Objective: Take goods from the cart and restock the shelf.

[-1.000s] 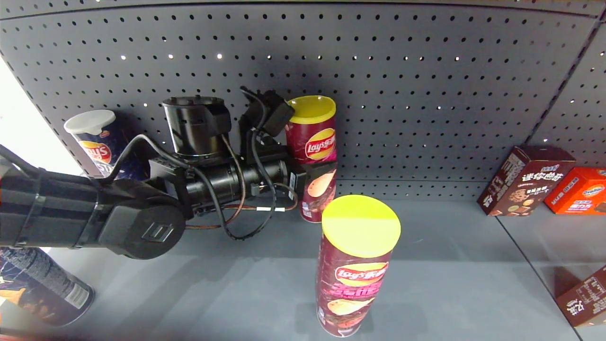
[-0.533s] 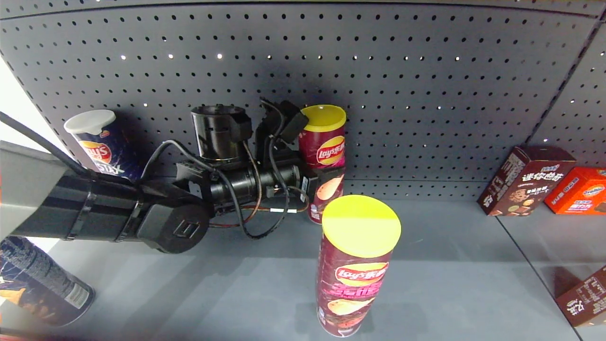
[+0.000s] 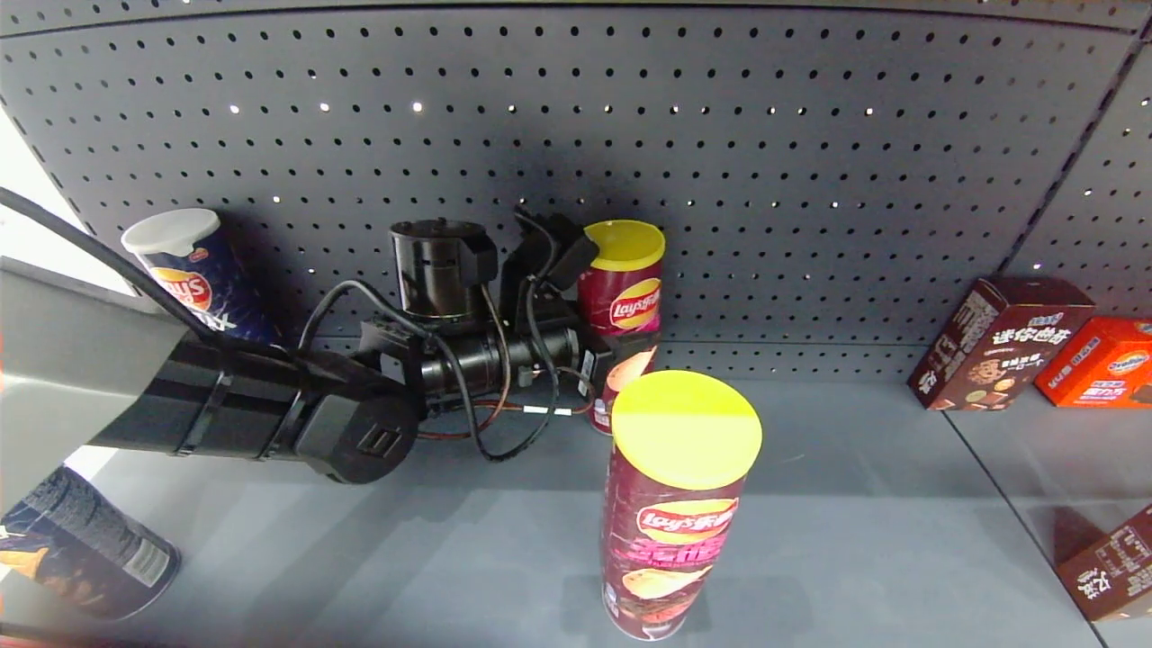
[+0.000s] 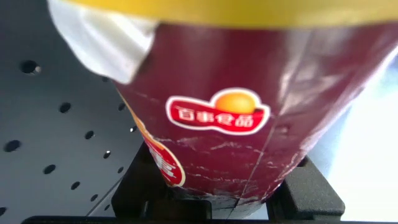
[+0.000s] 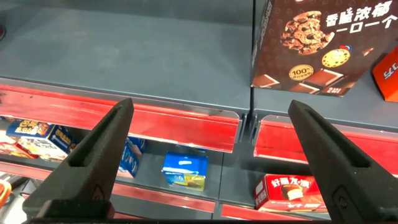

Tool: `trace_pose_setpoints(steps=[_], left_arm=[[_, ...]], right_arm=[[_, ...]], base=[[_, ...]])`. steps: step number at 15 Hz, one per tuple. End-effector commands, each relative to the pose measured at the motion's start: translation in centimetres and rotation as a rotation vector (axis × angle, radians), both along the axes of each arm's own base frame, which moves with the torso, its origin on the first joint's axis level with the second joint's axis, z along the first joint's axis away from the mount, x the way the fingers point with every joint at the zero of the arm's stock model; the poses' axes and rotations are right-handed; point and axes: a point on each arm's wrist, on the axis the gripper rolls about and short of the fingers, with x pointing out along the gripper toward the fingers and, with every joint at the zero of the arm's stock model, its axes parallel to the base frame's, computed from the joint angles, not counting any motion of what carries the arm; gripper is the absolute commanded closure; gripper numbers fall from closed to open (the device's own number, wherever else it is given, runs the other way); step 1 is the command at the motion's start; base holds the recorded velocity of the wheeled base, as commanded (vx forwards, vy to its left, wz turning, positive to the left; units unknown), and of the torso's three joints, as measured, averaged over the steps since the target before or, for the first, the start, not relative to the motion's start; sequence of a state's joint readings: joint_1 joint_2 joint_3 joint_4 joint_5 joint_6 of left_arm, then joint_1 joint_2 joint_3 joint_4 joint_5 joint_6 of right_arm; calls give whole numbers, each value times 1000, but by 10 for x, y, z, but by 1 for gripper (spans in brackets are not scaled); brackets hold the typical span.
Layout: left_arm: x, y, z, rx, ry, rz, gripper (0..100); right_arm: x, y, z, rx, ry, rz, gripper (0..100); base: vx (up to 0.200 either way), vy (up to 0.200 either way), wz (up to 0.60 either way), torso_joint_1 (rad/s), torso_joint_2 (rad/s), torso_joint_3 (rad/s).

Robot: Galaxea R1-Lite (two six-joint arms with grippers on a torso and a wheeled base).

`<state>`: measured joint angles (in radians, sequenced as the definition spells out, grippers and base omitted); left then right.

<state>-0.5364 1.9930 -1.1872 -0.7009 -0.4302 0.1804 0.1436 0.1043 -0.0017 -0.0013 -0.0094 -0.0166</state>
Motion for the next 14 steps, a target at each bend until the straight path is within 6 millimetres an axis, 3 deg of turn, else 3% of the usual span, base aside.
trace_pose_setpoints(steps=[1,9,10,14], left_arm=[[1,-1,-4,6,6,0,100],[-1,-2,-10,36,-6,-5,100],[-2,-3,-10,36,-7,-7,0],[-2,-4,-8,34,-11,5,0]], right_arm=[[0,0,0,0,1,1,0],[0,0,0,0,1,1,0],[0,0,0,0,1,-1,0],[0,0,0,0,1,1,0]], base=[[0,0,0,0,0,0],[0,0,0,0,0,0],[0,0,0,0,0,0],[0,0,0,0,0,0]])
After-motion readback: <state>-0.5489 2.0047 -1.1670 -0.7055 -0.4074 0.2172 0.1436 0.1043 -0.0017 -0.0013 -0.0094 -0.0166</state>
